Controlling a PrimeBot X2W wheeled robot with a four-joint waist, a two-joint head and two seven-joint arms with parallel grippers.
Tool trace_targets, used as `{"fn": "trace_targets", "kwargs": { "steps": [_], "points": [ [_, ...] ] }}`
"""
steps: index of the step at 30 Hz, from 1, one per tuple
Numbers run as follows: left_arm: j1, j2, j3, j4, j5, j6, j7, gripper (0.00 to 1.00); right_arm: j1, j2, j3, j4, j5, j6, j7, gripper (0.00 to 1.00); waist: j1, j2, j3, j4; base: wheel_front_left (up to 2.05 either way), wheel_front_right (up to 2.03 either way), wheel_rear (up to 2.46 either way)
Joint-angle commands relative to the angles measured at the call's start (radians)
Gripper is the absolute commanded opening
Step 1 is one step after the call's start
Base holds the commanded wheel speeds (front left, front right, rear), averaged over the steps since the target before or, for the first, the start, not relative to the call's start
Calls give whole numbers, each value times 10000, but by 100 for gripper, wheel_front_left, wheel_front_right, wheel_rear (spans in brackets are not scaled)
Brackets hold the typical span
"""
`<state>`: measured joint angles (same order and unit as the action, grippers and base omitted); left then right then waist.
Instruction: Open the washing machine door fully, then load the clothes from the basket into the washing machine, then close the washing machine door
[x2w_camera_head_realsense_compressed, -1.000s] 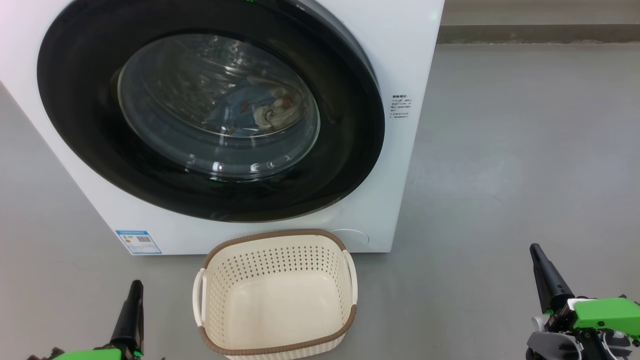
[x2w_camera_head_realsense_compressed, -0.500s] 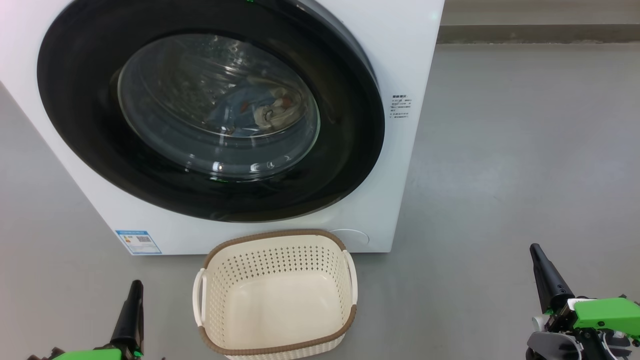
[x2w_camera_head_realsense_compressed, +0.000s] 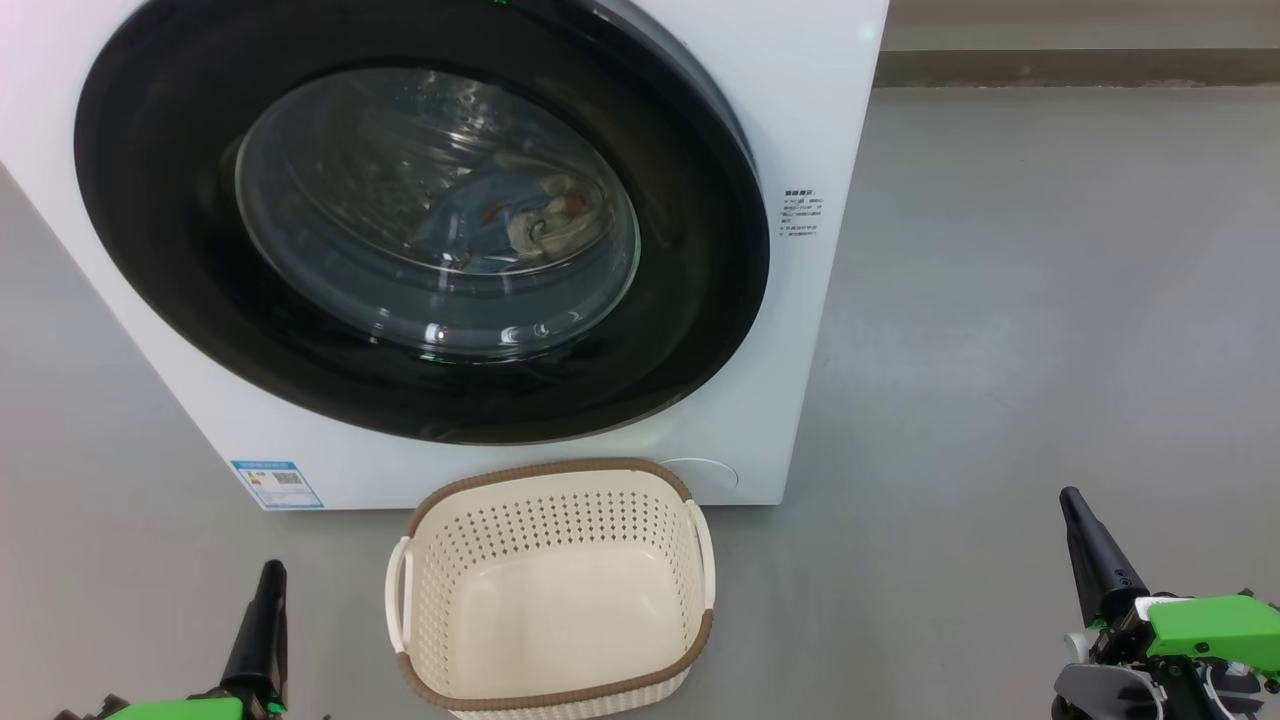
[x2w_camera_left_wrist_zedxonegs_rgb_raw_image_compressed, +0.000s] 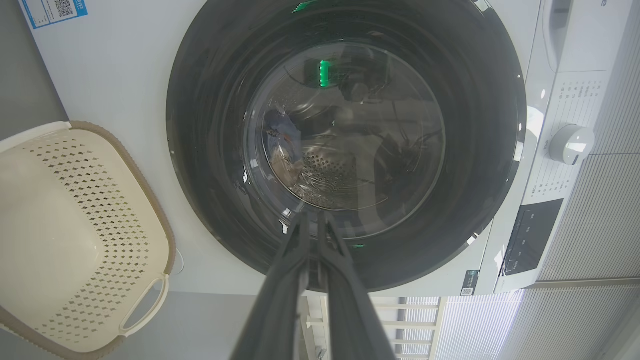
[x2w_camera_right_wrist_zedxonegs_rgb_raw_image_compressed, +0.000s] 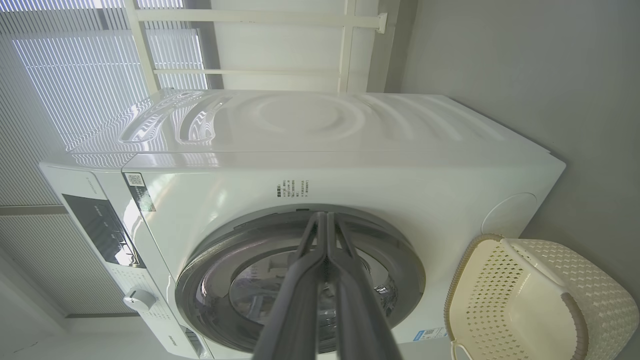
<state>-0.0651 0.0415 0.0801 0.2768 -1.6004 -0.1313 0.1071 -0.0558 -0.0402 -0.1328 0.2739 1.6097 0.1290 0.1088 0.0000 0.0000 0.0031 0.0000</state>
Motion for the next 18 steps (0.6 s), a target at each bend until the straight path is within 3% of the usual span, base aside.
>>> {"fn": "trace_targets", "kwargs": {
  "steps": [1,18],
  "points": [
    [-429,87,337,-319,-82,6,61,0,-522,-104,183,-292,-16,17,49,0,0,0,0,0,0,0,0],
    [-429,87,336,-319,-83,6,61,0,-522,-103,182,-291,-17,17,50,0,0,0,0,0,0,0,0]
  ]
}}
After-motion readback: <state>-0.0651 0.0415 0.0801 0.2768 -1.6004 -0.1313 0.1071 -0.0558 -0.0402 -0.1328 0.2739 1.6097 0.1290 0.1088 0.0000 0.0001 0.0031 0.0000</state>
